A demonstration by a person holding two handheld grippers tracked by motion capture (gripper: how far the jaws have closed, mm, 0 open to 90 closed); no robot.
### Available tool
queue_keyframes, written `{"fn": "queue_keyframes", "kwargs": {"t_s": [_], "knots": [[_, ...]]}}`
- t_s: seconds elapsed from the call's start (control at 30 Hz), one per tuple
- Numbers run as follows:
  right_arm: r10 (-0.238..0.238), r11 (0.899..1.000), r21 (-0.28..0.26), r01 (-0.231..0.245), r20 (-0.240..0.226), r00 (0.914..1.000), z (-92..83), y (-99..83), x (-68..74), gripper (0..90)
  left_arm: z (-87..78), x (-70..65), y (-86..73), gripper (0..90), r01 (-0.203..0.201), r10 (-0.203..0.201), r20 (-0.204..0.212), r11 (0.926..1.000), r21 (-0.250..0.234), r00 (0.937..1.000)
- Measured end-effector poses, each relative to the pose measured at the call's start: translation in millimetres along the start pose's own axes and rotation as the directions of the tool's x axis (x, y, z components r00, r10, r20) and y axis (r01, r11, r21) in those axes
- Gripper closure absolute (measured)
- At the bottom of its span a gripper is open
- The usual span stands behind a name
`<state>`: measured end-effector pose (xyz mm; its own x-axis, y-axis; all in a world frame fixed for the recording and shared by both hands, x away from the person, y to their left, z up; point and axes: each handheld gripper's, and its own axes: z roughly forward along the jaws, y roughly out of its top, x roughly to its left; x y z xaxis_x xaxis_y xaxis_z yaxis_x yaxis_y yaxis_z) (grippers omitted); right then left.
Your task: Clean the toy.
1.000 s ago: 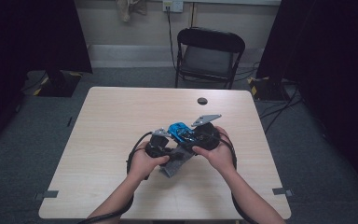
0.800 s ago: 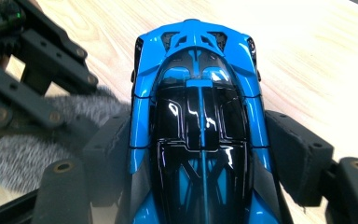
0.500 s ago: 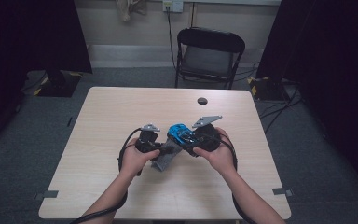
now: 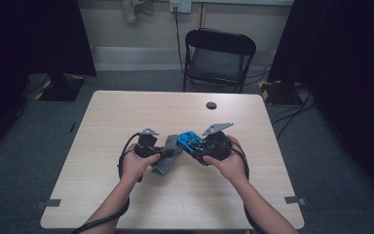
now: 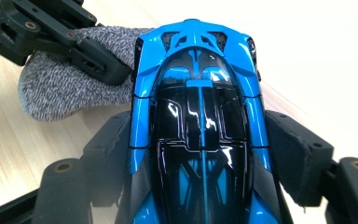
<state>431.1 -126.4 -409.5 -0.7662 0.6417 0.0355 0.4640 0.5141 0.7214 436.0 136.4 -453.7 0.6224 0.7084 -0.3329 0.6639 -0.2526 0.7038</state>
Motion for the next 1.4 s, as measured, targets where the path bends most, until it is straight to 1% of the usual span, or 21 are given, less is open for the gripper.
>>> {"fn": "queue_keyframes", "kwargs": {"t_s": [0.1, 0.17, 0.2, 0.23, 0.3, 0.33, 0.4, 0.5, 0.53, 0.63, 0.77, 0.97, 1.03, 1.13, 1.2, 1.27, 1.4], "knots": [[0.005, 1.000, -0.006, -0.005, 0.004, 1.0000, -1.2, -0.3, -1.1, 28.5, 0.8, 1.1, -3.4, 72.8, -0.008, 0.008, -0.008, 0.9997, 0.024, 0.9999], [0.007, 1.000, -0.012, -0.006, 0.009, 0.9999, -2.3, 0.7, -1.3, 28.5, 3.8, -2.4, -6.5, 72.8, -0.029, 0.029, 0.001, 0.9981, 0.054, 0.9996], [0.008, 1.000, -0.016, -0.008, 0.006, 1.0000, -3.0, 1.6, -1.8, 28.5, 6.4, -7.0, -8.9, 72.9, -0.037, 0.036, 0.020, 0.9972, 0.065, 0.9991], [0.008, 1.000, -0.021, -0.007, 0.012, 0.9999, -4.0, 3.0, -2.0, 28.5, 8.0, -10.6, -10.2, 72.8, -0.043, 0.041, 0.035, 0.9968, 0.068, 0.9986], [0.012, 1.000, -0.027, -0.012, 0.009, 0.9999, -4.9, 5.3, -2.2, 28.5, 13.2, -22.5, -12.8, 72.8, -0.067, 0.061, 0.081, 0.9949, 0.075, 0.9948], [0.009, 1.000, -0.030, -0.009, 0.017, 0.9998, -5.4, 6.6, -2.0, 28.5, 15.5, -27.8, -13.0, 72.8, -0.080, 0.073, 0.098, 0.9938, 0.077, 0.9926], [0.008, 1.000, -0.029, -0.008, 0.017, 0.9998, -5.0, 8.5, -1.8, 28.5, 19.0, -36.0, -12.4, 72.8, -0.092, 0.081, 0.129, 0.9929, 0.075, 0.9883], [0.004, 1.000, -0.026, -0.004, 0.019, 0.9998, -4.2, 9.4, -0.5, 28.5, 24.4, -48.0, -10.5, 72.8, -0.097, 0.087, 0.173, 0.9939, 0.052, 0.9811], [0.006, 1.000, -0.024, -0.006, 0.016, 0.9998, -3.9, 9.1, -0.2, 28.5, 25.5, -50.1, -9.8, 72.8, -0.094, 0.085, 0.185, 0.9948, 0.040, 0.9790], [0.005, 1.000, -0.019, -0.005, 0.010, 0.9999, -2.4, 7.7, 0.6, 28.5, 26.2, -52.4, -6.5, 72.8, -0.072, 0.068, 0.201, 0.9973, 0.015, 0.9772], [-0.003, 1.000, -0.011, 0.003, 0.008, 1.0000, -1.0, 5.4, 2.0, 28.5, 24.7, -49.5, -3.5, 72.9, -0.060, 0.057, 0.192, 0.9982, 0.010, 0.9797], [0.002, 1.000, -0.007, -0.002, 0.001, 1.0000, -0.7, 3.5, 1.2, 28.5, 18.6, -35.6, -2.2, 72.9, -0.030, 0.030, 0.157, 0.9995, -0.003, 0.9872], [0.006, 1.000, -0.009, -0.006, 0.000, 1.0000, -0.2, 2.5, 1.3, 28.5, 15.7, -30.1, -1.9, 72.9, -0.022, 0.022, 0.136, 0.9997, -0.004, 0.9904], [0.006, 1.000, -0.007, -0.006, 0.000, 1.0000, 1.1, 1.2, 1.3, 28.5, 12.5, -22.3, -1.8, 72.9, -0.007, 0.008, 0.117, 0.9999, -0.010, 0.9932], [0.009, 1.000, -0.009, -0.009, -0.002, 1.0000, 1.8, 0.5, 1.5, 28.5, 11.0, -18.5, -2.0, 72.9, 0.000, 0.002, 0.107, 0.9999, -0.014, 0.9943], [0.011, 1.000, -0.009, -0.011, -0.003, 0.9999, 2.3, -0.2, 1.8, 28.5, 9.3, -14.2, -2.4, 72.9, 0.016, -0.014, 0.101, 0.9997, -0.019, 0.9948], [0.006, 1.000, -0.005, -0.006, -0.001, 1.0000, 2.8, -0.7, 2.3, 28.5, 6.4, -7.6, -2.4, 72.9, 0.033, -0.031, 0.082, 0.9991, -0.026, 0.9961]]}}
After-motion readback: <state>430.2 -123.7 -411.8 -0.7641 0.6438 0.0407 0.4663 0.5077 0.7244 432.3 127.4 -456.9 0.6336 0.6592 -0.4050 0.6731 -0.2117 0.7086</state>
